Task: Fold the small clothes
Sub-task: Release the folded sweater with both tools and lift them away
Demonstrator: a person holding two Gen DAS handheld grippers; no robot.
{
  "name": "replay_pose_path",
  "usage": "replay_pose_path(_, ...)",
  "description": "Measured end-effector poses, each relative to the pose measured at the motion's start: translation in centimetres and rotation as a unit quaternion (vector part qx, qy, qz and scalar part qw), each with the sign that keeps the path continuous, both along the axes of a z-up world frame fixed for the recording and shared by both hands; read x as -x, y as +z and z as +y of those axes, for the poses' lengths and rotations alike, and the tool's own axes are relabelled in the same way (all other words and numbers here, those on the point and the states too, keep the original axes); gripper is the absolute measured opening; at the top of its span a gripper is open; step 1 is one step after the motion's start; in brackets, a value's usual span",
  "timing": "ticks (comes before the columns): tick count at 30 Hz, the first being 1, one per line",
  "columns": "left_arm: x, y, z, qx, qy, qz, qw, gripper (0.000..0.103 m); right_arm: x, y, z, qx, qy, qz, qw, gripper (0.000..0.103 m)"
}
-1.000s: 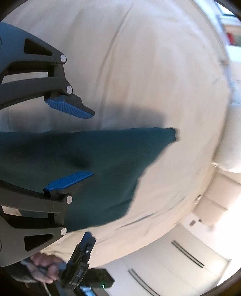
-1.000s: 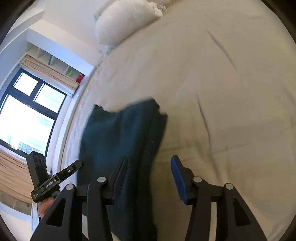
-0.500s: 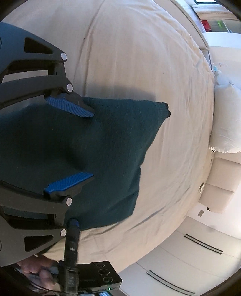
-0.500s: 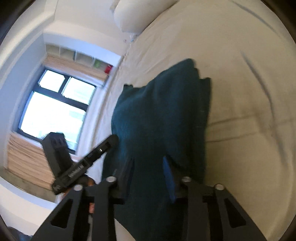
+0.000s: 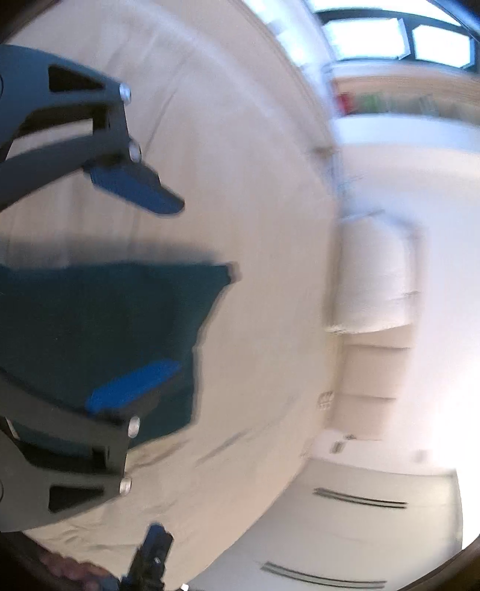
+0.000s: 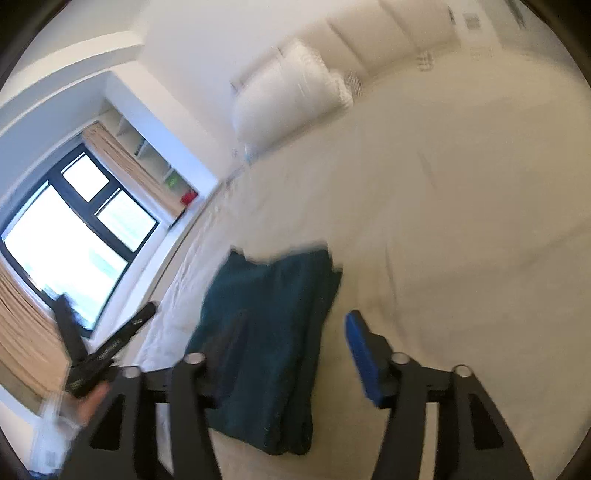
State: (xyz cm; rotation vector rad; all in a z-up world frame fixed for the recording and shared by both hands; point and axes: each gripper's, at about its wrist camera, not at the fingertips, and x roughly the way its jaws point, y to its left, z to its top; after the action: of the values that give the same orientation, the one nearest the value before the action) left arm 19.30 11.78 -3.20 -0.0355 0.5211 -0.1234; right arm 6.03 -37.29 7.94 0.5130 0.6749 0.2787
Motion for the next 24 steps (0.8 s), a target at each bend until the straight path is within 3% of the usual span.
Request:
replay_pose_path(1, 1.3, 1.3, 0.0, -0.005, 0.010, -0.030, 0.9995, 0.100, 1.2, 2.0, 0.2, 0.021, -0.021, -0.037, 0.999, 0.081)
replay_pose_path(2, 2.8, 2.7, 0.0, -0.010, 0.020, -0.064, 0.9977, 0.103, 2.1, 3.4, 0.2, 0.033, -0.037, -0.065, 0.997, 0.096)
replay_pose_path(3, 4.9, 4.5, -0.1, -0.018, 0.033, -0.117, 0.9924, 0.103, 3.6, 5.4, 0.3, 0.045, -0.057, -0.107, 0.992, 0.103)
replay_pose_path(7, 9.5, 9.1, -0.4, -0.028, 0.045, -0.207, 0.9769, 0.103, 7.3, 10.4, 0.7, 0.081, -0.094, -0.209, 0.970, 0.103)
replay_pose_path(11, 11.6, 12.7, -1.0, -0.053, 0.052, -0.208, 0.9754, 0.103, 10.2, 14.7, 1.6, 0.122, -0.123, -0.272, 0.947, 0.103)
replay_pose_path(14, 13.4, 14.5, -1.3, -0.060, 0.052, -0.235, 0.9687, 0.103, 11.6, 17.4, 2.8, 0.126, -0.120, -0.294, 0.940, 0.103)
replay_pose_path(16, 13.9, 15.1, -1.6, -0.056, 0.038, -0.234, 0.9699, 0.103, 12.1, 18.5, 3.5, 0.136, -0.110, -0.302, 0.937, 0.103)
replay_pose_path(20, 13.1, 13.5, -2.2, -0.057, 0.037, -0.186, 0.9802, 0.103, 12.0, 18.0, 4.5, 0.159, -0.105, -0.280, 0.941, 0.103)
replay_pose_path(24, 11.3, 10.0, -2.5, -0.052, 0.042, -0.108, 0.9919, 0.103, 10.1, 14.7, 5.2, 0.164, -0.088, -0.195, 0.963, 0.103)
